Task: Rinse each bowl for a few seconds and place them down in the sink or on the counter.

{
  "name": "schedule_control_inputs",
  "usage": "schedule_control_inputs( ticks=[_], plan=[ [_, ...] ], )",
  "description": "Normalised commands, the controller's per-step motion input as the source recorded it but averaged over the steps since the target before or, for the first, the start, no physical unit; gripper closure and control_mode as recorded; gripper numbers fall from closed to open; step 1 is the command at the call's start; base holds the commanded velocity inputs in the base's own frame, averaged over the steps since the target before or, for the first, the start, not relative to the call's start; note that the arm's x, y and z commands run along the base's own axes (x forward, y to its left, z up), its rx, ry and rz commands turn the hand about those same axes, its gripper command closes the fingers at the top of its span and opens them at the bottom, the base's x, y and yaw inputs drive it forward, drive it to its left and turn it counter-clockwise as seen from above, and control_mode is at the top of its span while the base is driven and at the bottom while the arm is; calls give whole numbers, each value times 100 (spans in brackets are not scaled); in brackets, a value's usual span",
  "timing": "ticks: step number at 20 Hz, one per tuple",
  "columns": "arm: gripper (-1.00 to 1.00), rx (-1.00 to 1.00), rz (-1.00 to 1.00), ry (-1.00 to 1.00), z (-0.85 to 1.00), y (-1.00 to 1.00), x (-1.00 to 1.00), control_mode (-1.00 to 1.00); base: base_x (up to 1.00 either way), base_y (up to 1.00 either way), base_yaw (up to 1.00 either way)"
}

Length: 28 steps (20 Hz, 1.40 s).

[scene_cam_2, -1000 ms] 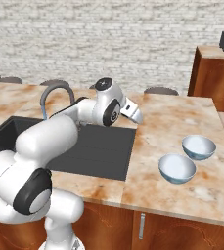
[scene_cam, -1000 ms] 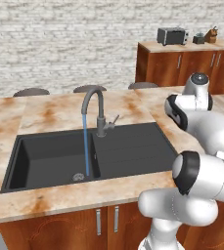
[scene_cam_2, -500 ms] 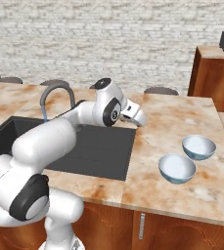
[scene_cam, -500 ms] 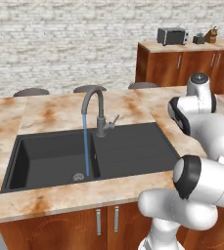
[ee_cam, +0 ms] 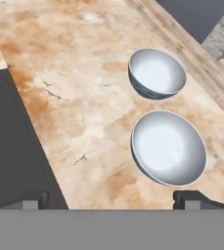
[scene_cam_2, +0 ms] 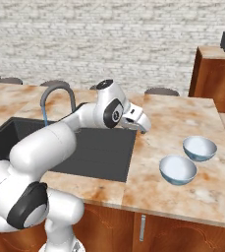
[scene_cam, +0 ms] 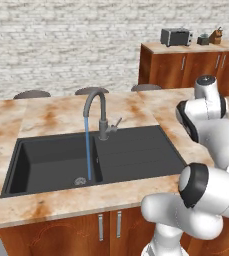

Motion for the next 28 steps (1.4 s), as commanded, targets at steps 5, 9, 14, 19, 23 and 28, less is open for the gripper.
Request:
schedule_control_inputs(
  ticks=[5, 9, 14, 19, 23, 28],
  plan=[
    [-100, -2, -4, 12, -7, -12, -23, -100, 0, 0, 0],
    [-100, -4, -3, 14, -11, -8, -15, -100, 0, 0, 0],
    [-100, 0, -1, 10, -11, -9, -5, -100, 0, 0, 0],
    [-100, 0, -1, 9, -15, -13, -3, -100, 0, 0, 0],
    [-100, 0, -2, 11, -15, -14, -4, -100, 0, 0, 0],
    [-100, 2, 0, 8, -14, -17, 0, -100, 0, 0, 0]
  ],
)
